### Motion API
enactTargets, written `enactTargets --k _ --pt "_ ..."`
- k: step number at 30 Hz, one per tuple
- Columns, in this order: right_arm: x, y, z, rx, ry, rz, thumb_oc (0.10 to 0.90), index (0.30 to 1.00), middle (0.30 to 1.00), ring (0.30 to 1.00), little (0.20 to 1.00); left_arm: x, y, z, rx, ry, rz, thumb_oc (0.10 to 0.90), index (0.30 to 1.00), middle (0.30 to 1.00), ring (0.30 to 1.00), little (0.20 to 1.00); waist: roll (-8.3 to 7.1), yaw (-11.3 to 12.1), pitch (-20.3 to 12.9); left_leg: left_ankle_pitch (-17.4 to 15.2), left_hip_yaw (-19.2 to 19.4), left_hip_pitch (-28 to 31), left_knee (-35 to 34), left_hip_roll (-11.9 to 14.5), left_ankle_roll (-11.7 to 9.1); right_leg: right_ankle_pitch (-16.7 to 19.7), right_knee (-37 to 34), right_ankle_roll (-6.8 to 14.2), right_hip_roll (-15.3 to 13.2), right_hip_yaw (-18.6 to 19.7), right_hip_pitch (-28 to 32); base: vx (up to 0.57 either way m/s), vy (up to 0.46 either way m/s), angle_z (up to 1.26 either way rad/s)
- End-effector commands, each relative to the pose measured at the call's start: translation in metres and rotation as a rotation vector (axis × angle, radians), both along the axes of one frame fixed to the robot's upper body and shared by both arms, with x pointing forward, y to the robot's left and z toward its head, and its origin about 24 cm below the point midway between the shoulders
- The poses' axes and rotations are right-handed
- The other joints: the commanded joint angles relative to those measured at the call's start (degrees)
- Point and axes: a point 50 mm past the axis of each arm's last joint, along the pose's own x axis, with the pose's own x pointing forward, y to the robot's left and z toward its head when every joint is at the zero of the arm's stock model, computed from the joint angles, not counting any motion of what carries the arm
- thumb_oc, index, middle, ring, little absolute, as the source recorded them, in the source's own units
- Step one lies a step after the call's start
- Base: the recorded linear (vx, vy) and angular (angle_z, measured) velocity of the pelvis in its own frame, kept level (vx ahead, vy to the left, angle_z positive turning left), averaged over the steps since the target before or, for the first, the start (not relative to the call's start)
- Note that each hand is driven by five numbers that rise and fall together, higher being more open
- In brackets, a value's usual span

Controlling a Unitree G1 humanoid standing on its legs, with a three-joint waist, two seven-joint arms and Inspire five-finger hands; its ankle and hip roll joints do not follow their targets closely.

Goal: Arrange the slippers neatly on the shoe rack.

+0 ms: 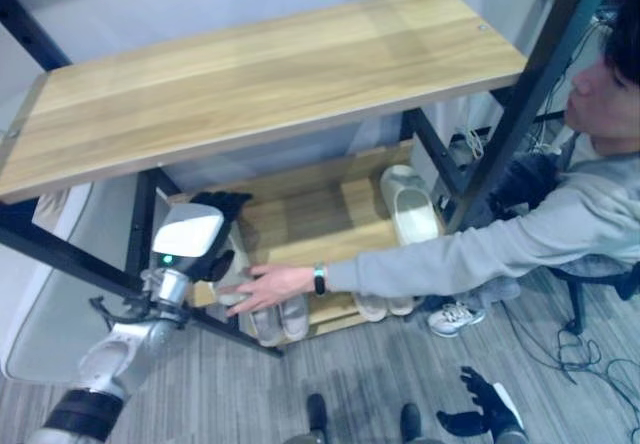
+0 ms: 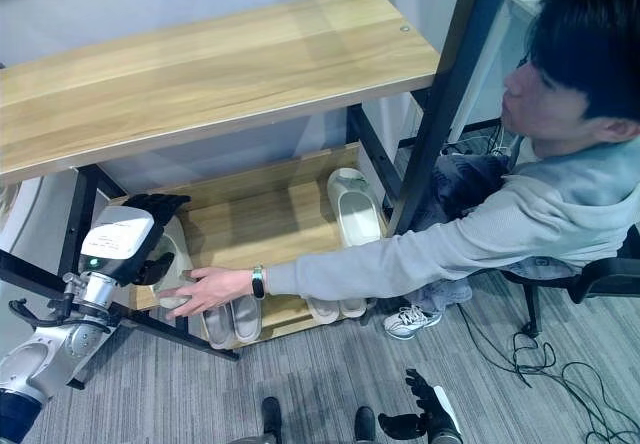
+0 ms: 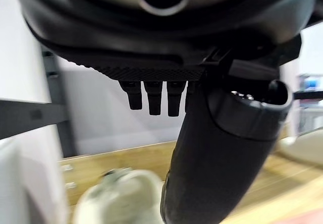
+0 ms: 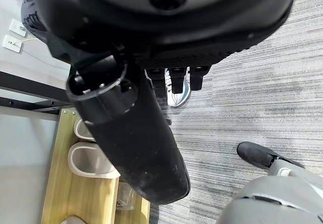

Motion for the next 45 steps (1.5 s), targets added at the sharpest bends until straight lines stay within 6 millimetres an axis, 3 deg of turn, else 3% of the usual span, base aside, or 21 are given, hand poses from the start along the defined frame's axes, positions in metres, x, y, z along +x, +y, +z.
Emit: enactTargets --k 1,12,18,33,34,38,39,45 --pt "0.024 -0.007 0.024 -0.053 -0.159 0.068 0.8 0.9 0.9 0.9 0.9 0.028 0.019 0.078 0.048 -0.329 0.066 0.8 0.9 0.9 0.9 0.9 -0.41 -0.2 -1.27 -4.91 0.75 0.87 -0.4 0.5 -2.76 -5.98 0.36 4.48 -1.17 -1.44 1.23 0.0 0.0 0.0" --pt "0.026 0.001 0.022 -0.043 -0.164 0.081 0.8 0.9 0.9 0.9 0.9 0.039 0.029 0.079 0.013 -0.36 0.172 0.8 0.9 0.9 0.9 0.9 -1.71 -0.82 -0.75 -4.96 0.96 -0.5 -0.4 0.55 -2.5 -5.33 0.36 4.57 -1.2 -1.21 -0.52 0.0 0.007 -0.02" --pt "0.029 0.004 0.023 -0.039 -0.17 0.086 0.8 0.9 0.9 0.9 0.9 0.044 0.024 0.076 0.015 -0.335 0.158 0.8 0.9 0.9 0.9 0.9 -2.07 -0.9 -0.47 -4.99 1.12 -0.69 -0.4 0.53 -2.41 -5.14 0.36 4.6 -1.27 -0.98 -0.89 -0.01 0.015 -0.05" --pt "0.033 0.009 0.02 -0.02 -0.169 0.076 0.8 0.9 0.9 0.9 0.9 0.051 -0.006 0.07 -0.108 -0.339 0.066 0.8 0.9 0.9 0.9 0.9 -2.44 -1.15 -0.7 -5.22 1.56 -0.39 -0.4 0.26 -2.18 -5.03 0.36 4.56 -1.45 -0.45 -1.08 0.0 -0.002 0.0" --pt "0.032 0.01 0.018 -0.013 -0.159 0.061 0.8 0.9 0.9 0.9 0.9 0.049 -0.019 0.068 -0.154 -0.35 0.02 0.8 0.9 0.9 0.9 0.9 -2.32 -1.14 -1.11 -5.44 1.52 0.32 -0.4 0.11 -2.15 -5.32 0.36 4.46 -1.47 -0.45 -0.31 0.0 0.0 0.0" --pt "0.03 0.01 0.017 -0.008 -0.149 0.056 0.8 0.9 0.9 0.9 0.9 0.047 -0.027 0.069 -0.195 -0.362 -0.013 0.8 0.9 0.9 0.9 0.9 -2.09 -1.11 -1.14 -5.58 1.61 0.95 -0.4 0.07 -2.18 -5.42 0.36 4.37 -1.49 -0.36 0.25 0.0 0.0 0.0" --pt "0.029 0.012 0.016 -0.003 -0.141 0.06 0.8 0.9 0.9 0.9 0.9 0.046 -0.038 0.067 -0.237 -0.367 -0.058 0.8 0.9 0.9 0.9 0.9 -1.79 -1.25 -1.22 -5.62 1.77 1.37 -0.4 0.02 -2.22 -5.5 0.36 4.31 -1.52 -0.35 0.62 0.0 0.0 0.0" --pt "0.026 0.01 0.014 0.0 -0.126 0.051 0.8 0.9 0.9 0.9 0.9 0.048 -0.051 0.07 -0.282 -0.374 -0.105 0.8 0.9 0.9 0.9 0.9 -1.19 -1.59 -1.07 -5.68 2.09 2.01 -0.4 0.06 -2.19 -5.49 0.36 4.39 -1.51 -0.12 0.86 0.01 -0.029 -0.08"
